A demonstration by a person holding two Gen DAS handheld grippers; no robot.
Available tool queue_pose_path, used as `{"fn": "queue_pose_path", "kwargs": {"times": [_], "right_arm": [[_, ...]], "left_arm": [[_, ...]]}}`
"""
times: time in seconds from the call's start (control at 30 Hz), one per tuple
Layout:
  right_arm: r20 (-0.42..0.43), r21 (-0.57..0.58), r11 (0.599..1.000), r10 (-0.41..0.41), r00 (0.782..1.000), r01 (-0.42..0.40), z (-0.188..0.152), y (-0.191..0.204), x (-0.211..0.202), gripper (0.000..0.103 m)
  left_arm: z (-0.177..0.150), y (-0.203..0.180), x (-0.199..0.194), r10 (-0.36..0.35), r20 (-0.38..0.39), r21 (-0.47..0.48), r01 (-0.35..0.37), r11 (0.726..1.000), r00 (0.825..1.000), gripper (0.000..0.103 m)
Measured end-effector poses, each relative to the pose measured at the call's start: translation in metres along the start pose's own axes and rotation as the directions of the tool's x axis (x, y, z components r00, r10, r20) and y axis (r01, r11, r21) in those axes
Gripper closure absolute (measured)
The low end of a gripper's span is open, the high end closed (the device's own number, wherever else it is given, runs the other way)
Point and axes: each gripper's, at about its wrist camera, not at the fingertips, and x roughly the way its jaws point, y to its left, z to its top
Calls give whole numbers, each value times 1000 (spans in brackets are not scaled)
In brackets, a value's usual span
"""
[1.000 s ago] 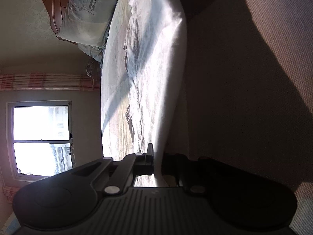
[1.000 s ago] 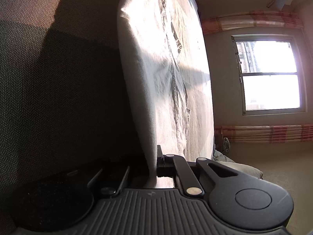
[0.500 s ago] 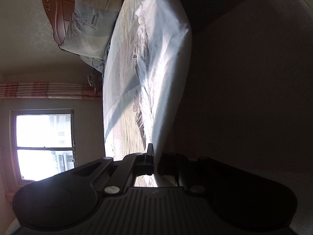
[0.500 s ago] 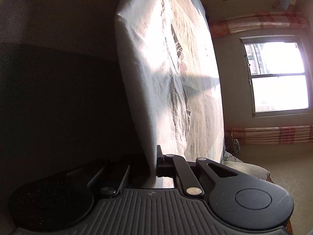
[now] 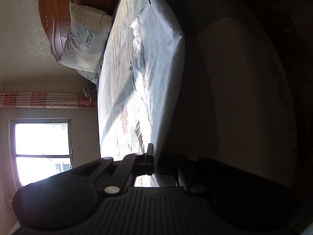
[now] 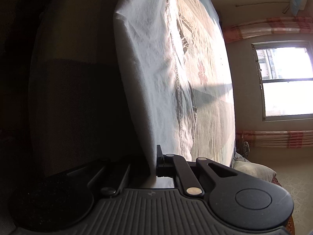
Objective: Fold clothes
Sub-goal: 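Lift the shirt edge with both tools and fold it over the rest, then lay the folded shirt down and open both tools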
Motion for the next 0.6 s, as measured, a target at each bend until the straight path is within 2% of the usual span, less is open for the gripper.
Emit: {"fn": "queue_pose_path", "kwargs": {"times": [0.23,0.3,0.37,0.5,0.6], "right_arm": [[-16,21,1000,19,1000,-19,2,16,-5,95],[-25,48,998,44,999,-43,1,12,-1,94],[-32,64,995,81,996,-79,-2,10,-4,85],[-38,86,988,134,990,-131,-22,-5,-20,84],[-41,158,974,171,984,-162,-47,-28,-31,84]], "left_arm": [[2,-20,-7,-41,1,-14,41,999,999,100],[2,-19,-11,-93,1,-41,93,995,996,99],[-2,-14,-20,-161,11,-77,162,984,987,96],[-19,9,-44,-269,31,-142,271,952,963,95],[-31,34,-54,-273,26,-211,272,939,962,95]]}}
